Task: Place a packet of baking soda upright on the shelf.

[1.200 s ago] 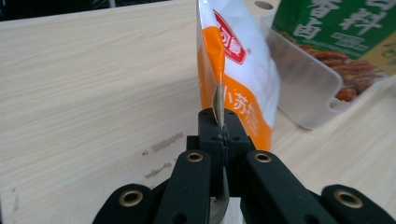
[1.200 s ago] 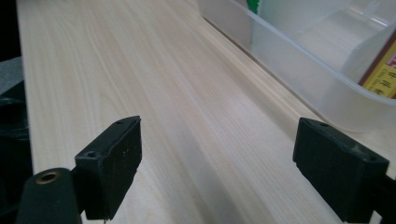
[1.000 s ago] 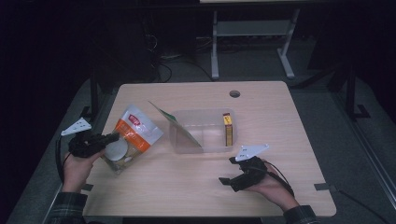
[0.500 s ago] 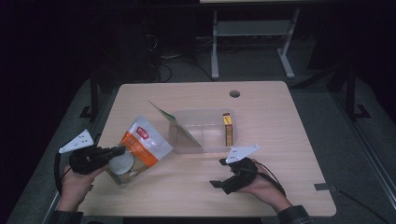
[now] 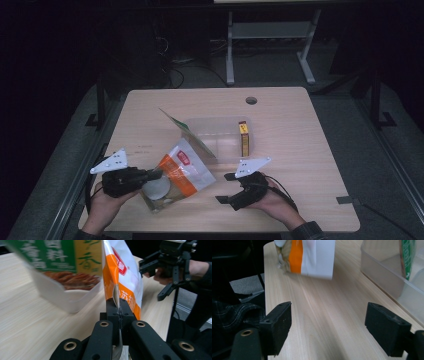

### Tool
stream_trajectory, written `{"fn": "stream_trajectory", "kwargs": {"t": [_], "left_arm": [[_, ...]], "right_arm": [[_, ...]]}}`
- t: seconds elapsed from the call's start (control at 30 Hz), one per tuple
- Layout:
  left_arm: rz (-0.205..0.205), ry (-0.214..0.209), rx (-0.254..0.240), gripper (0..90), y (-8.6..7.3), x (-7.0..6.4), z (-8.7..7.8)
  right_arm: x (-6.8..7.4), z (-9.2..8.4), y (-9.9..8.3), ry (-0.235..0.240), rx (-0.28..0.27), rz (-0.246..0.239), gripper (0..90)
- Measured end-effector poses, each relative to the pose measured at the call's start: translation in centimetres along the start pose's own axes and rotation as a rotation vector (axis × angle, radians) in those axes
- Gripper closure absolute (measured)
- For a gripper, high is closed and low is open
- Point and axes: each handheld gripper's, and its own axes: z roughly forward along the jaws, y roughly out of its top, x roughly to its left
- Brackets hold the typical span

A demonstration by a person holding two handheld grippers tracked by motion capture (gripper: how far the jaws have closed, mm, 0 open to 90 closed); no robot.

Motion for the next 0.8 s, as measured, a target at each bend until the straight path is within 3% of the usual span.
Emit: {"fn": "stream_trajectory", "kwargs": {"t": [0.33, 0.53, 0.63, 0.73, 0.8], "left_arm": [[0.043, -0.098, -0.001, 89.8, 1.4, -2.1, 4.4], [0.060, -0.129, 0.008, 89.8, 1.9, -3.0, 6.3], [0.054, -0.128, 0.001, 89.8, 1.8, -3.0, 6.5], [0.052, -0.115, 0.001, 89.7, 1.7, -2.8, 6.5], [0.029, -0.118, -0.012, 89.7, 1.4, -2.4, 6.6]], "right_arm": [[0.2, -0.2, 0.0, 0.086, -0.063, 0.016, 35.5], [0.2, -0.5, -0.4, 0.143, -0.071, 0.033, 60.8], [-0.1, -0.9, -0.4, 0.190, -0.084, 0.070, 75.4], [-0.3, -1.2, -0.5, 0.199, -0.096, 0.085, 82.4], [-0.4, -1.7, -0.4, 0.191, -0.123, 0.082, 89.1]]}}
